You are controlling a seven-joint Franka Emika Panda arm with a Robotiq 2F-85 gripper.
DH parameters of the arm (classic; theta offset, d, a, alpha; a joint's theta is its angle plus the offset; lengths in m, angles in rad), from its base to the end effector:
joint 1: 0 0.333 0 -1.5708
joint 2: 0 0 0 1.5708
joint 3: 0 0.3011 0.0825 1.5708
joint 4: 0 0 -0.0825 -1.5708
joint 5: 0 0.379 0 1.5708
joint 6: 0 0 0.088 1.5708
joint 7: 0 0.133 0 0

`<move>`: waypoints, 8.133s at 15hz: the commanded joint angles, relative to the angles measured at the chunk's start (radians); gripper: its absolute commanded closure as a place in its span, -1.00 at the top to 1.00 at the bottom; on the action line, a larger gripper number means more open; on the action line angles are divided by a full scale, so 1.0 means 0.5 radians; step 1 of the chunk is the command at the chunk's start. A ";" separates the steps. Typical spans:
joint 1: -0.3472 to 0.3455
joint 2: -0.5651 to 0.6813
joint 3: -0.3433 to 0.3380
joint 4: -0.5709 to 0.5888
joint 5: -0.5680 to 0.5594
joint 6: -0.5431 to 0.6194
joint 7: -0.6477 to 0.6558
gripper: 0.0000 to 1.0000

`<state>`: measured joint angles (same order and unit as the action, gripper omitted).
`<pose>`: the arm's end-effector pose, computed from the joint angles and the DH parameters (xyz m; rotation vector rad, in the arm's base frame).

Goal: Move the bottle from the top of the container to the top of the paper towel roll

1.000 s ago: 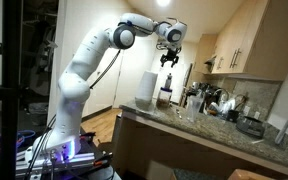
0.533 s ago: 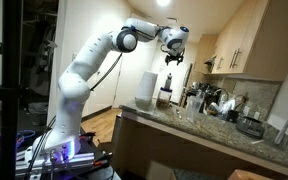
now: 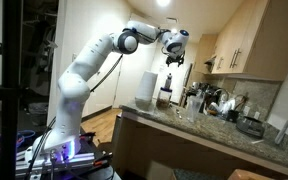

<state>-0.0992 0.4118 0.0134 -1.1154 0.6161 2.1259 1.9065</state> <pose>0.7188 -0.0256 0.6270 -1.0837 2.0358 0.1543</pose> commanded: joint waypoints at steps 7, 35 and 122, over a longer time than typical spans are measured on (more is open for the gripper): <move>-0.011 0.185 -0.010 -0.056 0.016 0.107 0.002 1.00; -0.042 0.207 0.002 -0.072 0.208 0.037 0.020 1.00; 0.269 0.382 0.224 0.518 0.282 -0.781 -0.264 -0.50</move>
<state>0.0263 0.5914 0.1135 -0.8875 0.7478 1.7162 1.8010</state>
